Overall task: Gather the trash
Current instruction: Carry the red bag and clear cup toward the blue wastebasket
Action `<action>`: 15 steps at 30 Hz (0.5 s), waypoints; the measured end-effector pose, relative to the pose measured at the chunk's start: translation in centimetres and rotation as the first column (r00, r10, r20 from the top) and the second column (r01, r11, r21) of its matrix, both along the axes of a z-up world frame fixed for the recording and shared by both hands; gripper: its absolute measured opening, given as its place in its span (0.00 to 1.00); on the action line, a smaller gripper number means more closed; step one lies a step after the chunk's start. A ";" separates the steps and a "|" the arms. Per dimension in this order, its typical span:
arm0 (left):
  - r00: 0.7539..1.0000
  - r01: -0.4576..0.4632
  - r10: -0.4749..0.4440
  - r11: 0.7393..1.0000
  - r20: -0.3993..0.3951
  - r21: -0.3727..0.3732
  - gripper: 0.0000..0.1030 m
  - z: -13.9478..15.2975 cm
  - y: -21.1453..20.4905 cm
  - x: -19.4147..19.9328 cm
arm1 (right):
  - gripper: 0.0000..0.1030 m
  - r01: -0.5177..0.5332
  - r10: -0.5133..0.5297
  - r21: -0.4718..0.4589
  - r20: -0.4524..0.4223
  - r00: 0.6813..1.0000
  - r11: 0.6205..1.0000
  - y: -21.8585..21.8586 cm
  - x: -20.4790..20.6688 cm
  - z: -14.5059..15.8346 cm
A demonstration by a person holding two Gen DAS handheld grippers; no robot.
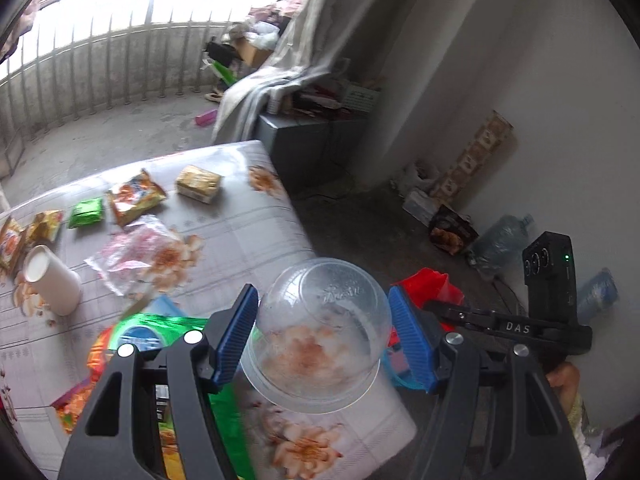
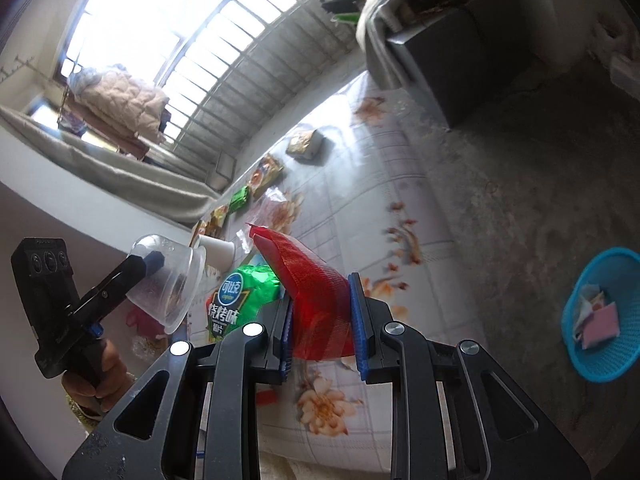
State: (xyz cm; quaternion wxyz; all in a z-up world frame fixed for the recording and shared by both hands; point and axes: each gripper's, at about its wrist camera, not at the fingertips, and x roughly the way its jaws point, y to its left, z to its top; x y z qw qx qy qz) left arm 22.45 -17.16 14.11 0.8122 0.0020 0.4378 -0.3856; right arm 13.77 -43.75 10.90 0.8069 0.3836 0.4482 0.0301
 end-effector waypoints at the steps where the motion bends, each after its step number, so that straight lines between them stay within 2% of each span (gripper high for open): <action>1: 1.000 0.023 -0.023 1.000 -0.002 0.001 0.64 0.0 -1.2 -0.8 | 0.21 0.024 -0.024 0.004 -0.001 1.000 1.000 -0.9 -1.2 -0.1; 9: 0.980 0.192 -0.192 0.981 -0.055 -0.001 0.64 -1.5 -10.1 -6.2 | 0.21 0.212 -0.211 0.030 -0.030 0.977 0.977 -7.3 -9.9 -2.2; 15: 0.939 0.329 -0.323 0.944 -0.121 0.031 0.64 -4.3 -18.5 -10.9 | 0.22 0.370 -0.365 0.059 -0.078 0.928 0.927 -12.0 -16.2 -6.1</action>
